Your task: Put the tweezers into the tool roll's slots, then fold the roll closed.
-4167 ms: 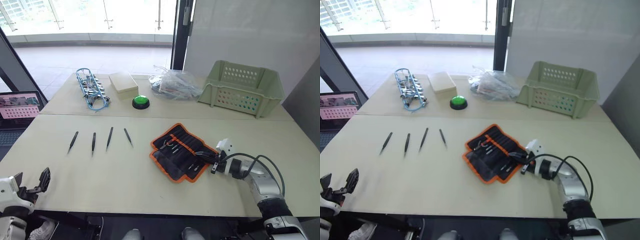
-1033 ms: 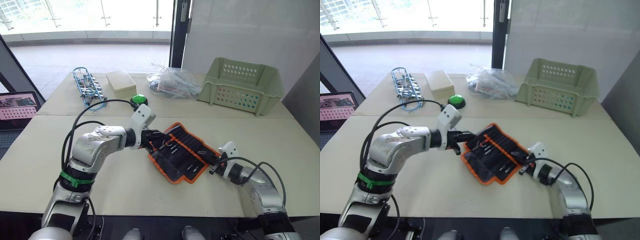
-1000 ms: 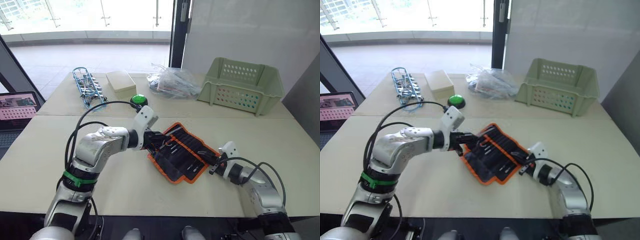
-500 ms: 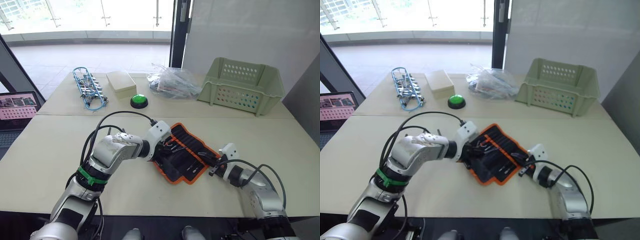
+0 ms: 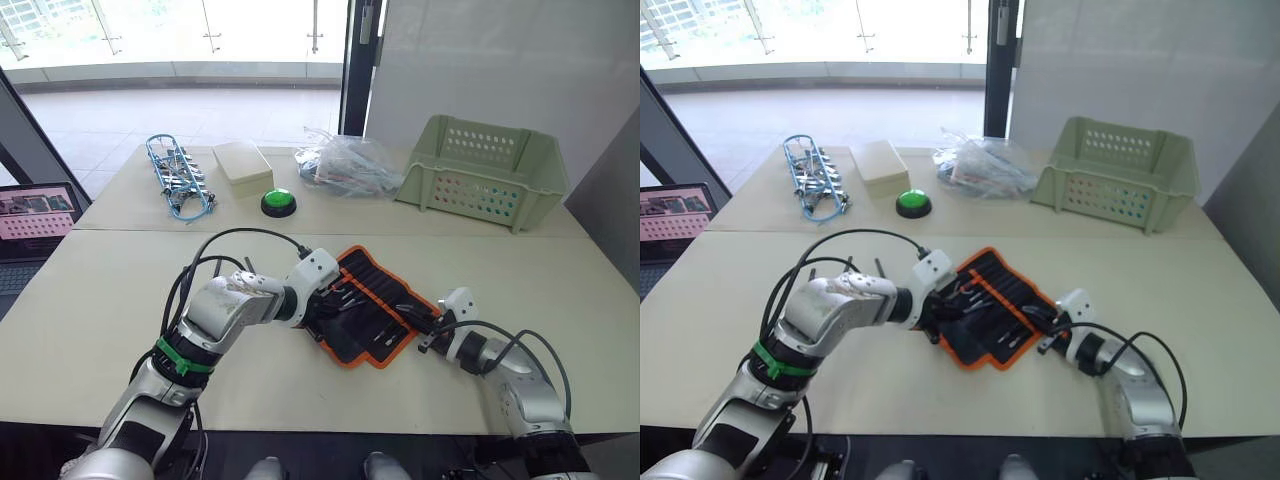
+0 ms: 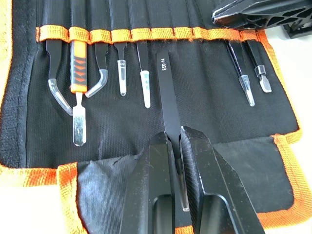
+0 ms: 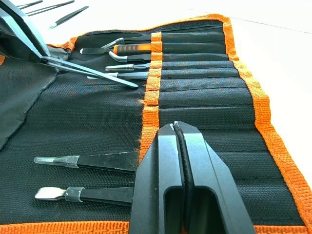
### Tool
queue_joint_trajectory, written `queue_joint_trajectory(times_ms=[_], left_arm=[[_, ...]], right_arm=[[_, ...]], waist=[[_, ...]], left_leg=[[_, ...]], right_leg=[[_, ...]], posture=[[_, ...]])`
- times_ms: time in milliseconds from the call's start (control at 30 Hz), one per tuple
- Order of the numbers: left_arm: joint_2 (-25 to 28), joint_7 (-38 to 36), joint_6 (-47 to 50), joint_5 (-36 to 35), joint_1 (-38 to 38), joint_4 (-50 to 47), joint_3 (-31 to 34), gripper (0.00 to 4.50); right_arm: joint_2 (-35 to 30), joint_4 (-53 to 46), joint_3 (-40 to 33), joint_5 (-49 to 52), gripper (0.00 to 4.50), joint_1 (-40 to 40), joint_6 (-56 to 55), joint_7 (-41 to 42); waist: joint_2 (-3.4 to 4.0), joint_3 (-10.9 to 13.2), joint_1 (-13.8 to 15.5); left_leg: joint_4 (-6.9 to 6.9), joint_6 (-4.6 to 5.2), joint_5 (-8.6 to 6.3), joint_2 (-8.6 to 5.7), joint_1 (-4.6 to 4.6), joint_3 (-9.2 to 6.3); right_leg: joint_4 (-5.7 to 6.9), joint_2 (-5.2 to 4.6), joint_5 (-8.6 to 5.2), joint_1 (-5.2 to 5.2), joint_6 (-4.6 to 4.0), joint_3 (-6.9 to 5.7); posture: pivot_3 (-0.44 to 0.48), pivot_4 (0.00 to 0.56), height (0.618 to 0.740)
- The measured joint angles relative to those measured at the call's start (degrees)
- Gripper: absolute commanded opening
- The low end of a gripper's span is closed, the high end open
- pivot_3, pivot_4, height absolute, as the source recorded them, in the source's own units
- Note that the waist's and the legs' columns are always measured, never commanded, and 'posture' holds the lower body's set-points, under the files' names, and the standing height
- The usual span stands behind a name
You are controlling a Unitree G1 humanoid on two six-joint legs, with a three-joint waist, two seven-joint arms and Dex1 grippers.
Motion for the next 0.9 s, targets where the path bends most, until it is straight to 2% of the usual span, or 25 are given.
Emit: queue_joint_trajectory(times_ms=[433,900], left_arm=[[-5.91,-0.77,-11.78,6.22,-1.67,11.53,-2.37,0.08],[-15.38,-1.48,-28.79,16.46,-5.39,28.20,-6.11,0.08]], right_arm=[[0.00,-0.66,0.13,-0.04,0.00,-0.49,1.99,-0.40],[0.01,-3.77,0.52,-0.09,0.00,0.87,3.92,-1.65]], waist=[[0.00,0.00,0.25],[0.00,0.00,0.54]], left_leg=[[0.07,0.00,0.00,-0.01,0.00,0.01],[0.10,0.01,0.00,-0.03,-0.02,0.02]], right_leg=[[0.03,0.01,0.00,0.01,0.00,0.00],[0.03,0.00,0.00,0.02,0.00,0.01]], posture=[[0.000,0.150,0.740],[0.000,0.150,0.740]])
